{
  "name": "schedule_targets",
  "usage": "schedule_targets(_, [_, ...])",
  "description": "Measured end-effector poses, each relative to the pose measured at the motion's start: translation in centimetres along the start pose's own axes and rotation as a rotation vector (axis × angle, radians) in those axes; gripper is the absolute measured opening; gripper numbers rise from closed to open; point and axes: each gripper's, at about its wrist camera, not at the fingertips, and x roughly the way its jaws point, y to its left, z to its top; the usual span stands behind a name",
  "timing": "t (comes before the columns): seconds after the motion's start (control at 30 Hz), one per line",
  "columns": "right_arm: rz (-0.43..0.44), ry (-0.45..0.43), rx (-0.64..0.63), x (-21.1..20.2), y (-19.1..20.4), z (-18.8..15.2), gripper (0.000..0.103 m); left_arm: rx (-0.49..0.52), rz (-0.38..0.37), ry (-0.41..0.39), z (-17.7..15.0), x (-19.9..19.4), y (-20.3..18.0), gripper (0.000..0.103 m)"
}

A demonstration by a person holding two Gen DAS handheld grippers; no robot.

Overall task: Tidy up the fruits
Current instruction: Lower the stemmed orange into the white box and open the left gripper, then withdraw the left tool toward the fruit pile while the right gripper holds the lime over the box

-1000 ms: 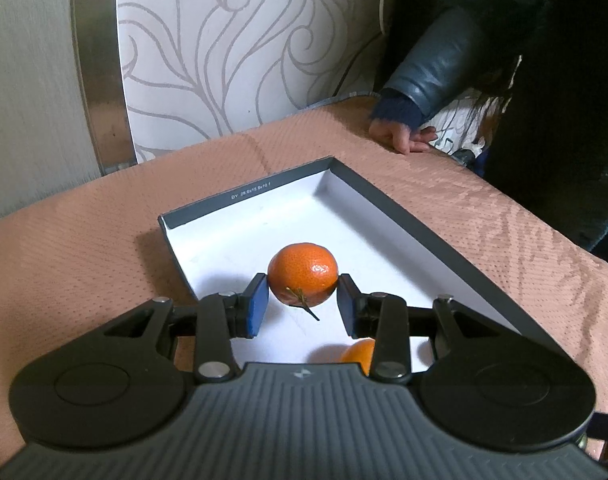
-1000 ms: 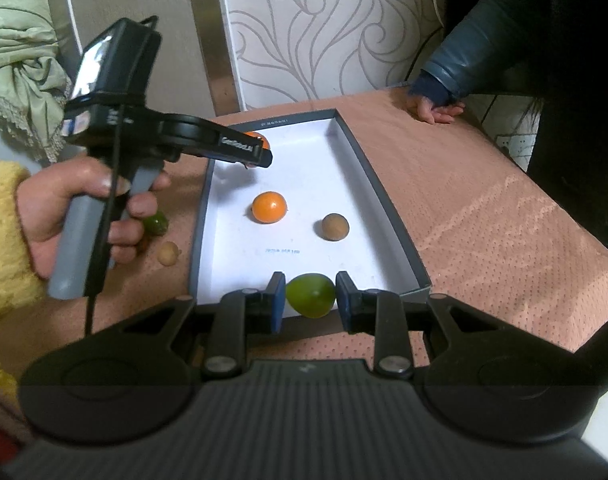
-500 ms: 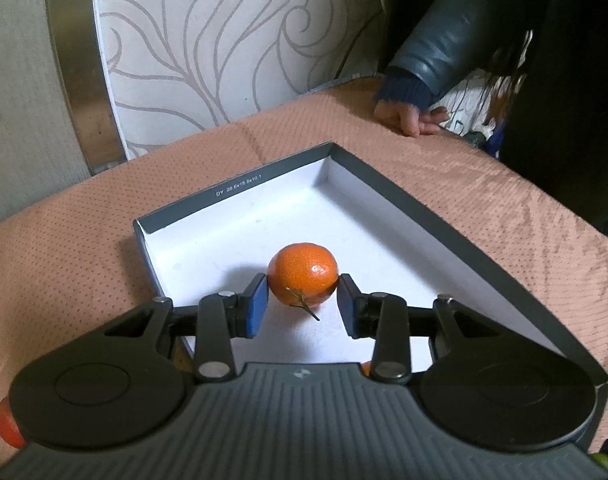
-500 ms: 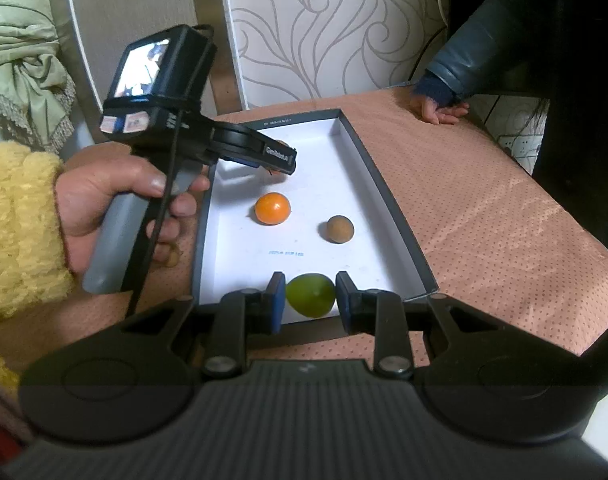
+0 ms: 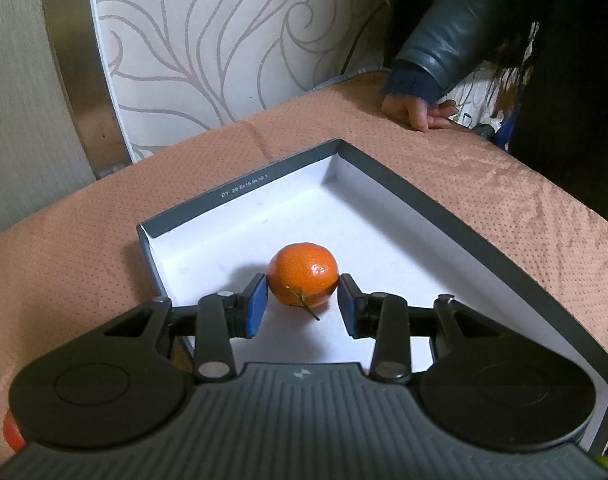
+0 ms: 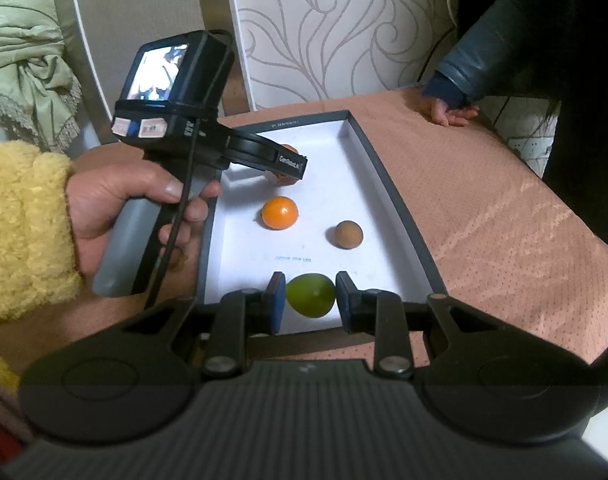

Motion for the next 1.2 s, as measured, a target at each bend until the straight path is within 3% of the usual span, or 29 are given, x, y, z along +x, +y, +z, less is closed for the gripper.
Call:
schedule_targets(0.23, [0.017,0.001,-0.008,0.6,0.0,0.2,0.03,-0.002,0.008,0.016,0.2,0.2,0.2,0.045])
schedule_targets(0.37, [0.022,0.004,-0.001,0.9,-0.2,0.3,0.03,-0.006,0.019,-0.005,0.4,-0.3,0.2,0.066])
schedule_targets(1.2, [0.052,-0.009,0.038,2.0,-1.8,0.5,0.03,-0.034,0.024,-0.075,1.1,-7.1,-0.3,0.066])
